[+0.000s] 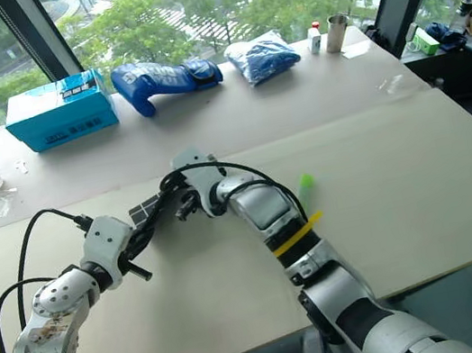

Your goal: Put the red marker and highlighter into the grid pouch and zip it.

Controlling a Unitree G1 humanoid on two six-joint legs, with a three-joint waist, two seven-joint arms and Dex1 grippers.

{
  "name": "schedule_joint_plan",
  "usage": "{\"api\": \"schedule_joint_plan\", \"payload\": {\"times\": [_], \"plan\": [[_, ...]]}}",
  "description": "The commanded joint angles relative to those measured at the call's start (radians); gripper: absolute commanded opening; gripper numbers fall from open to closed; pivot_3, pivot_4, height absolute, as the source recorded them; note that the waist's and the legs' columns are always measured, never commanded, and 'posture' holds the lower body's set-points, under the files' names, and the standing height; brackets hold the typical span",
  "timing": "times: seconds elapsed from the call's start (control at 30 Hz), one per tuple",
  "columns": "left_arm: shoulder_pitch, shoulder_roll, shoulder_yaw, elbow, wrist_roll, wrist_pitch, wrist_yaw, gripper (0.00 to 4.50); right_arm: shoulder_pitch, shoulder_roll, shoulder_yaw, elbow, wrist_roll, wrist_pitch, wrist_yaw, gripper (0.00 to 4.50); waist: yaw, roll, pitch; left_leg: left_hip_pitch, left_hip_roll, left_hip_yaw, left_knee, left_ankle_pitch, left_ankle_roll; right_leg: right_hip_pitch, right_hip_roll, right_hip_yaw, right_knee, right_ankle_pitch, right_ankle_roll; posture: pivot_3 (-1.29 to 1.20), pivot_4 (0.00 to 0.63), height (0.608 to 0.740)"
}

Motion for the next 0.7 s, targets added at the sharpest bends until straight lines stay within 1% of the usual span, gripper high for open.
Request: {"api": "schedule_joint_plan", "payload": {"times": [0.03,0.27,0.37,0.47,0.63,0.7], "plan": [[-0.008,-0.007,0.005,-0.025,-0.003,0.002,0.006,0.0,-0.047,0.029,-0.021,0.009,0.001,0.007,-0.053,0.01,0.003,0.0,0.0,0.0,0.0,0.0,0.0,0.0,0.0,0.0,0.0,0.0,0.0,0.0,0.0,0.0,0.15,0.74],[0.009,-0.018,0.007,-0.04,-0.002,0.008,0.019,0.0,-0.136,0.013,-0.084,0.163,-0.021,-0.077,-0.164,0.01,-0.007,0.0,0.0,0.0,0.0,0.0,-0.001,0.0,0.0,-0.001,0.0,0.0,0.0,0.0,0.0,0.0,0.15,0.74],[0.013,-0.02,0.009,-0.04,-0.001,0.008,0.02,0.0,-0.158,-0.002,-0.137,0.207,-0.017,-0.093,-0.211,0.01,-0.007,0.0,0.0,0.0,0.0,0.0,-0.001,0.0,0.0,-0.001,0.0,0.0,0.0,0.0,0.0,0.0,0.15,0.74],[0.013,-0.018,0.01,-0.036,-0.001,0.008,0.019,0.0,-0.155,0.002,-0.149,0.17,0.016,-0.048,-0.179,0.01,-0.006,0.0,0.0,0.0,0.0,0.0,-0.001,0.0,0.0,-0.001,0.0,0.0,0.0,0.0,0.0,0.0,0.15,0.74],[-0.01,-0.015,0.007,-0.017,0.0,0.01,0.016,0.0,-0.099,0.051,-0.053,0.003,0.084,0.075,-0.059,0.01,-0.01,0.0,0.0,0.0,0.001,0.0,-0.001,0.0,0.0,-0.001,0.001,0.0,0.0,0.0,0.0,0.0,0.15,0.74],[-0.024,-0.017,0.005,-0.008,0.0,0.012,0.017,0.0,-0.094,0.063,-0.032,0.001,0.084,0.084,-0.056,0.01,-0.008,0.0,0.0,0.0,0.002,0.0,-0.001,-0.001,-0.001,-0.001,0.002,0.001,0.0,0.0,0.0,0.0,0.15,0.74]]}}
